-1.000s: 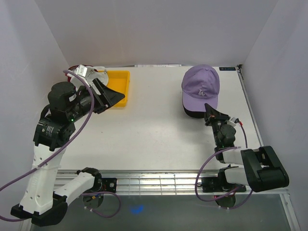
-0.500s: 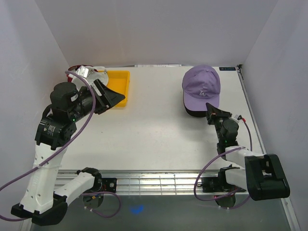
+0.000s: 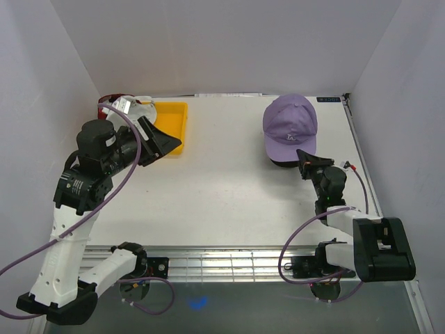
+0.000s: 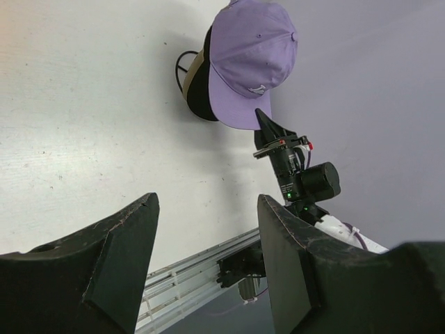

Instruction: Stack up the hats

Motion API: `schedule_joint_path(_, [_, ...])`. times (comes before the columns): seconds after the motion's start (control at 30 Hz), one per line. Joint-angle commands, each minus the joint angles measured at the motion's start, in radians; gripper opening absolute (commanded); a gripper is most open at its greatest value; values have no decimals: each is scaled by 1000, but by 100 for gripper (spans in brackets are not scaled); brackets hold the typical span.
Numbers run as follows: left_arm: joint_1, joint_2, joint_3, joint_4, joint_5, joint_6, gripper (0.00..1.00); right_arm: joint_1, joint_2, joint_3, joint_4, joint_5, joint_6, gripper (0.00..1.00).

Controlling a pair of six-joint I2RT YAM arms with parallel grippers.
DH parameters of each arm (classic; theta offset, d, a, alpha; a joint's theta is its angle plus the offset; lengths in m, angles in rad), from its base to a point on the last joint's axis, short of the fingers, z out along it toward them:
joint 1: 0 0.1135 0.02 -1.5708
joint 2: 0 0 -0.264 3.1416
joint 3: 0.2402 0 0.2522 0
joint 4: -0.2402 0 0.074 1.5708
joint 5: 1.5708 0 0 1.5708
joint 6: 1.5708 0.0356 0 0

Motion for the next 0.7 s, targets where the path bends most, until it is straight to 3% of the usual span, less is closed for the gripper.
schedule_joint_path(0.0, [-5, -8, -18, 5, -9, 14, 69, -23, 19, 6, -260, -3, -94, 8])
schedule_joint_path(0.33, [-5, -8, -19, 5, -14, 14, 69, -67, 37, 39, -380, -29, -117, 8])
schedule_joint_path(0.67, [-5, -11, -28, 4, -15, 17, 69, -99, 88, 29, -397, -72, -128, 8])
